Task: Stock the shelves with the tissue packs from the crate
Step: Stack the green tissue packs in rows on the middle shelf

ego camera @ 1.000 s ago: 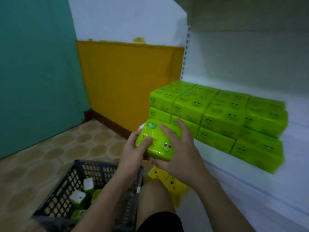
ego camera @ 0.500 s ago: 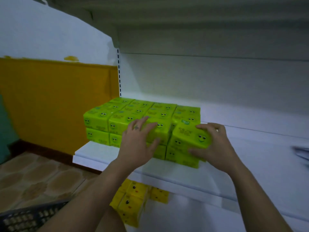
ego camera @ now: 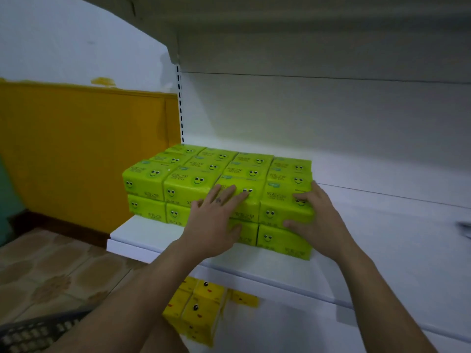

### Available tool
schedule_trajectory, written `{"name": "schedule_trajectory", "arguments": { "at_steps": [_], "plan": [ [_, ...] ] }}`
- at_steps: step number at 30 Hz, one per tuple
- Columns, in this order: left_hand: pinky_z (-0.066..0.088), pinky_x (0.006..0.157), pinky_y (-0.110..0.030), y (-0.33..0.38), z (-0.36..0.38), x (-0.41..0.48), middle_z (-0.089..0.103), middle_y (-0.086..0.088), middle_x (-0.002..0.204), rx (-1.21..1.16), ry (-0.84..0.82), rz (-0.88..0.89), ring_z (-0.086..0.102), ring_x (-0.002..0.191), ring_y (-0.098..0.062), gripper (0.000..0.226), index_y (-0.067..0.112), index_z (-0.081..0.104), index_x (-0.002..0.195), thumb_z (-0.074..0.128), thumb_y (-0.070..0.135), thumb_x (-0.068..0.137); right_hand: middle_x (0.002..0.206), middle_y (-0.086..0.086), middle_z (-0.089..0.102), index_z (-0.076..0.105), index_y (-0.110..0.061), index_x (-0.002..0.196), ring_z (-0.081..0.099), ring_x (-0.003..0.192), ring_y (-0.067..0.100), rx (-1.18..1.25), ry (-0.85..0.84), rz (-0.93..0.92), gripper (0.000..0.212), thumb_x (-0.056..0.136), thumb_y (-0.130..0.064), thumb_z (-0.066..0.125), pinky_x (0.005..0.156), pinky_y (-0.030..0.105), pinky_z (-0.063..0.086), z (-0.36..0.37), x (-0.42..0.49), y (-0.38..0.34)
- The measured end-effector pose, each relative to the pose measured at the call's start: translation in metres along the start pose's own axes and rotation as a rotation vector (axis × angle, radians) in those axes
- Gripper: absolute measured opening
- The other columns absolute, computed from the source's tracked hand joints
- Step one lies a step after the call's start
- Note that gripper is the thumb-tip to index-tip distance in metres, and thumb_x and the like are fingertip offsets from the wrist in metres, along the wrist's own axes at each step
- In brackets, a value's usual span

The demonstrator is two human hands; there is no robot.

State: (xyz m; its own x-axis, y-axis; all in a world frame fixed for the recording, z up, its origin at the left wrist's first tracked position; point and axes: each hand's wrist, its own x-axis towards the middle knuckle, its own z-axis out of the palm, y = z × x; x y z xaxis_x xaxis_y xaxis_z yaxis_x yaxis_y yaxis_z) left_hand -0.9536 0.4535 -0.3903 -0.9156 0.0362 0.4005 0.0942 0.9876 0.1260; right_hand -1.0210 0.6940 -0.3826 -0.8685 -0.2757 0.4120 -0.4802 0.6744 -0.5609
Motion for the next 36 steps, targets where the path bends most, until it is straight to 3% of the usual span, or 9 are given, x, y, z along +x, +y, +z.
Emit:
{"name": "schedule_trajectory", "arguments": {
  "at_steps": [2, 5, 8, 10, 14, 18, 24, 31, 36],
  "plan": [
    [0.026, 0.110, -0.047, -0.003, 0.001, -0.005, 0.003, 0.013, 0.162, -0.085, 0.020, 0.018, -0.002, 0.150, -0.015, 0.074, 0.042, 0.017, 0.151, 0.054, 0.047, 0.088, 0.162, 0.009, 0.002, 0.036, -0.036, 0.144, 0.009, 0.149, 0.027, -0.143, -0.011, 0.043, 0.091, 0.067, -0.046, 0.084, 0.118, 0.045, 0.020, -0.001, -0.005, -0.011],
    [0.030, 0.107, -0.051, -0.018, -0.003, -0.025, 0.011, 0.010, 0.162, -0.212, 0.148, 0.009, 0.007, 0.150, -0.019, 0.072, 0.036, 0.030, 0.149, 0.050, 0.051, 0.081, 0.162, 0.009, 0.005, 0.029, -0.033, 0.150, 0.004, 0.149, 0.026, -0.152, 0.149, -0.015, 0.105, 0.063, -0.046, 0.086, 0.120, 0.045, 0.015, -0.003, -0.018, -0.041],
    [0.035, 0.102, -0.055, -0.049, -0.005, -0.059, 0.022, 0.007, 0.159, -0.270, 0.257, -0.049, 0.019, 0.146, -0.024, 0.066, 0.032, 0.038, 0.144, 0.046, 0.053, 0.082, 0.149, 0.004, 0.036, 0.046, -0.023, 0.139, 0.032, 0.139, 0.017, 0.132, 0.365, -0.193, 0.083, 0.068, -0.037, 0.085, 0.113, 0.033, 0.030, 0.007, -0.034, -0.081],
    [0.039, 0.100, -0.058, -0.075, -0.005, -0.085, 0.027, 0.005, 0.157, -0.289, 0.281, -0.135, 0.025, 0.144, -0.026, 0.064, 0.029, 0.041, 0.142, 0.047, 0.053, 0.082, 0.128, -0.002, 0.054, 0.052, -0.023, 0.130, 0.053, 0.119, 0.010, 0.293, 0.366, -0.295, 0.067, 0.071, -0.038, 0.079, 0.101, 0.023, 0.042, 0.029, -0.043, -0.115],
    [0.038, 0.102, -0.056, -0.125, -0.010, -0.139, 0.036, -0.001, 0.152, -0.262, 0.268, -0.347, 0.033, 0.138, -0.029, 0.064, 0.024, 0.048, 0.138, 0.048, 0.056, 0.083, 0.114, -0.015, 0.061, 0.053, -0.034, 0.120, 0.059, 0.103, -0.002, 0.506, -0.018, -0.373, 0.049, 0.077, -0.032, 0.076, 0.081, 0.019, 0.050, 0.114, -0.058, -0.180],
    [0.030, 0.113, -0.041, -0.170, -0.021, -0.200, 0.034, 0.008, 0.150, -0.253, 0.212, -0.606, 0.025, 0.138, -0.016, 0.053, 0.029, 0.045, 0.138, 0.057, 0.043, 0.089, 0.115, -0.020, 0.051, 0.054, -0.033, 0.125, 0.050, 0.111, -0.004, 0.453, -0.420, -0.426, 0.044, 0.085, -0.030, 0.071, 0.092, 0.029, 0.049, 0.220, -0.073, -0.227],
    [0.039, 0.102, -0.034, -0.238, -0.020, -0.292, 0.046, 0.005, 0.136, -0.258, 0.057, -1.037, 0.039, 0.128, -0.021, 0.042, 0.028, 0.047, 0.133, 0.058, 0.037, 0.093, 0.132, -0.009, 0.043, 0.045, -0.029, 0.136, 0.047, 0.119, 0.013, 0.288, -0.888, -0.452, 0.048, 0.091, -0.038, 0.062, 0.091, 0.025, 0.043, 0.339, -0.097, -0.289],
    [0.050, 0.088, -0.032, -0.324, 0.025, -0.364, 0.044, -0.004, 0.145, -0.376, -0.104, -1.389, 0.056, 0.116, -0.021, 0.056, 0.019, 0.040, 0.143, 0.059, 0.038, 0.094, 0.151, -0.003, 0.032, 0.031, -0.029, 0.147, 0.040, 0.133, 0.022, 0.091, -1.181, -0.388, 0.061, 0.094, -0.034, 0.060, 0.103, 0.041, 0.044, 0.451, -0.097, -0.306],
    [0.052, 0.069, -0.036, -0.388, 0.103, -0.393, 0.058, -0.004, 0.103, -0.434, -0.363, -1.530, 0.061, 0.079, -0.017, 0.057, 0.014, 0.040, 0.139, 0.062, 0.037, 0.092, 0.149, 0.001, 0.038, 0.032, -0.024, 0.148, 0.039, 0.134, 0.023, -0.045, -1.324, -0.315, 0.061, 0.094, -0.035, 0.059, 0.106, 0.040, 0.040, 0.522, -0.102, -0.285]
  ]
}}
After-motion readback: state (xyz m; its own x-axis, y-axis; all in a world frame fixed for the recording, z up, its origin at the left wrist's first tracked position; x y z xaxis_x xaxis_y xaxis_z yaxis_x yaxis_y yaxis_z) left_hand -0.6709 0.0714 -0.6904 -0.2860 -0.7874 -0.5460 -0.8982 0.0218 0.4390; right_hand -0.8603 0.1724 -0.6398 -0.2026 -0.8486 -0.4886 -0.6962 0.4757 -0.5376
